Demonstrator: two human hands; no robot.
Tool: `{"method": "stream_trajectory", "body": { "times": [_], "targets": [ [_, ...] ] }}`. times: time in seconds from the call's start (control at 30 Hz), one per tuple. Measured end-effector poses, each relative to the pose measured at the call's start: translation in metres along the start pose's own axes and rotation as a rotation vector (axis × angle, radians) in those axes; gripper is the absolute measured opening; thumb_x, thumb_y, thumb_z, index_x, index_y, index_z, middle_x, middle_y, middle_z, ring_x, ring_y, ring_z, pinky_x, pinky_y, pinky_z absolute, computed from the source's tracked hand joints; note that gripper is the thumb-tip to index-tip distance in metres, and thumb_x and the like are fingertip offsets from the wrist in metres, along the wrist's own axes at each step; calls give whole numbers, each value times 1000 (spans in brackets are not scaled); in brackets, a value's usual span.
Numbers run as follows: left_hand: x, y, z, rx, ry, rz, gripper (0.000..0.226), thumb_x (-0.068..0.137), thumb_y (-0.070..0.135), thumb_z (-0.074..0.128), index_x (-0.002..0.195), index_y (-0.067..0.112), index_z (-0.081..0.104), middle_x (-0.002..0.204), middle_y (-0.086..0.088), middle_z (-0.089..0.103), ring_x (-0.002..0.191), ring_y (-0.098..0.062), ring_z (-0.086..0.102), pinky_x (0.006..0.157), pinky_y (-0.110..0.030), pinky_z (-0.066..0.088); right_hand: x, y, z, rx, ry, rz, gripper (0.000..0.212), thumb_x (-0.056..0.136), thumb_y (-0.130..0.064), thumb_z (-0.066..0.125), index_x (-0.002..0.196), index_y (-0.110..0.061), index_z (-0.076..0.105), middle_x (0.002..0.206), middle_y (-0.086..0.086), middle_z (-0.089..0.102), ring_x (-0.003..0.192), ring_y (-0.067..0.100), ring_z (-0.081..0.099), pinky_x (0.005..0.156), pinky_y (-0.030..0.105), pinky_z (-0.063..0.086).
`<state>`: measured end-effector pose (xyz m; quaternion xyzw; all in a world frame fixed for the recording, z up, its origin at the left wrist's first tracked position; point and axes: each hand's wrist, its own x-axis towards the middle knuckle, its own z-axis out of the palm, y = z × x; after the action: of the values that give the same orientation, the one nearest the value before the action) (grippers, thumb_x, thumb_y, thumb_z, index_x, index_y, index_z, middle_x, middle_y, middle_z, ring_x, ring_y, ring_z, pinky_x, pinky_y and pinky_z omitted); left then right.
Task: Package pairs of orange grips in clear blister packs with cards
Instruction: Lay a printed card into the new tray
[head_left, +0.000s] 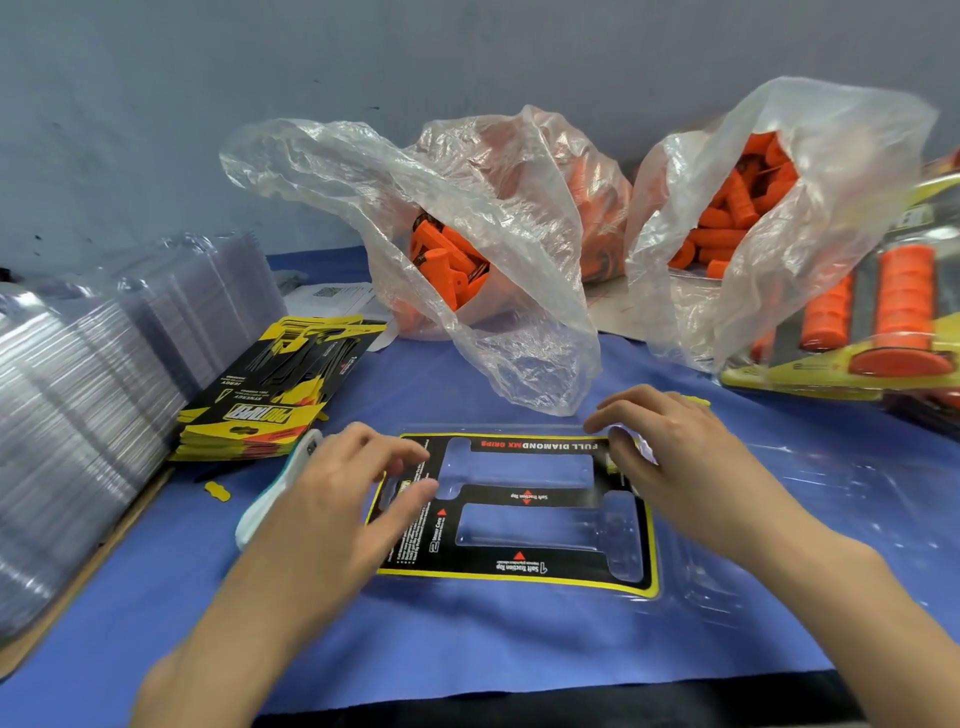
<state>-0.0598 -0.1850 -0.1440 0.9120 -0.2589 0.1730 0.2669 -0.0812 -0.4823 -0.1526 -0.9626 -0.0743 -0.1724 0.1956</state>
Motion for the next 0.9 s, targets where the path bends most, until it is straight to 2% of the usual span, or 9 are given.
{"method": "stream_trajectory", "body": {
  "times": [0.07, 0.17, 0.27, 0.37, 0.53, 0.67, 0.8, 0.9],
  "targets": [
    [-4, 28, 19, 4, 49, 233, 27, 92, 52, 56, 102, 30, 66, 101, 17, 53, 95, -7, 55, 91, -21, 39, 1, 4, -3, 9, -30, 23, 19, 97, -22, 50, 100, -30, 67, 115, -11, 60, 103, 20, 53, 89, 32, 35],
    [-14, 55, 52, 57, 64, 481, 26, 94, 49, 59, 99, 25, 69, 105, 5, 60, 97, -14, 55, 88, -31, 45, 1, 10, -4, 27, -47, 42, 16, 95, -28, 49, 96, -32, 64, 116, -12, 59, 104, 19, 50, 86, 28, 31],
    [-18, 66, 72, 93, 41, 576, 23, 91, 46, 65, 100, 26, 70, 107, 4, 62, 98, -16, 54, 90, -31, 46, 1, 14, -2, 17, -80, 33, 15, 96, -31, 47, 97, -34, 62, 110, -13, 60, 99, 18, 49, 88, 26, 29],
    [-18, 69, 81, 103, 5, 611, 21, 90, 43, 68, 101, 25, 68, 106, 3, 62, 94, -19, 59, 86, -34, 49, 2, 17, -2, 23, -83, 26, 16, 98, -30, 46, 99, -34, 61, 108, -13, 61, 99, 17, 51, 94, 31, 34],
    [-18, 73, 81, 84, 2, 583, 22, 93, 44, 63, 99, 25, 70, 105, 4, 63, 96, -17, 58, 87, -32, 48, 3, 16, -6, 72, -50, 33, 18, 100, -27, 46, 105, -31, 63, 110, -10, 61, 101, 18, 52, 89, 34, 37],
    [-18, 74, 72, -24, 52, 512, 25, 99, 46, 53, 108, 27, 65, 113, 6, 60, 101, -15, 55, 90, -30, 47, 7, 19, -11, 101, -36, 49, 20, 101, -29, 45, 109, -31, 62, 111, -10, 60, 101, 18, 52, 87, 34, 39],
    [-4, 73, 56, -121, 105, 372, 26, 103, 43, 45, 114, 26, 62, 116, 7, 57, 107, -16, 56, 91, -32, 46, 17, 25, -15, 143, -24, 74, 22, 102, -31, 43, 113, -32, 61, 114, -10, 60, 106, 18, 51, 92, 37, 40],
    [23, 76, 43, -155, 159, 237, 25, 100, 39, 46, 112, 25, 63, 113, 11, 55, 110, -12, 53, 93, -23, 41, 27, 28, -18, 203, 9, 104, 22, 101, -31, 44, 113, -33, 61, 112, -14, 57, 109, 16, 52, 91, 38, 42]
  ]
}}
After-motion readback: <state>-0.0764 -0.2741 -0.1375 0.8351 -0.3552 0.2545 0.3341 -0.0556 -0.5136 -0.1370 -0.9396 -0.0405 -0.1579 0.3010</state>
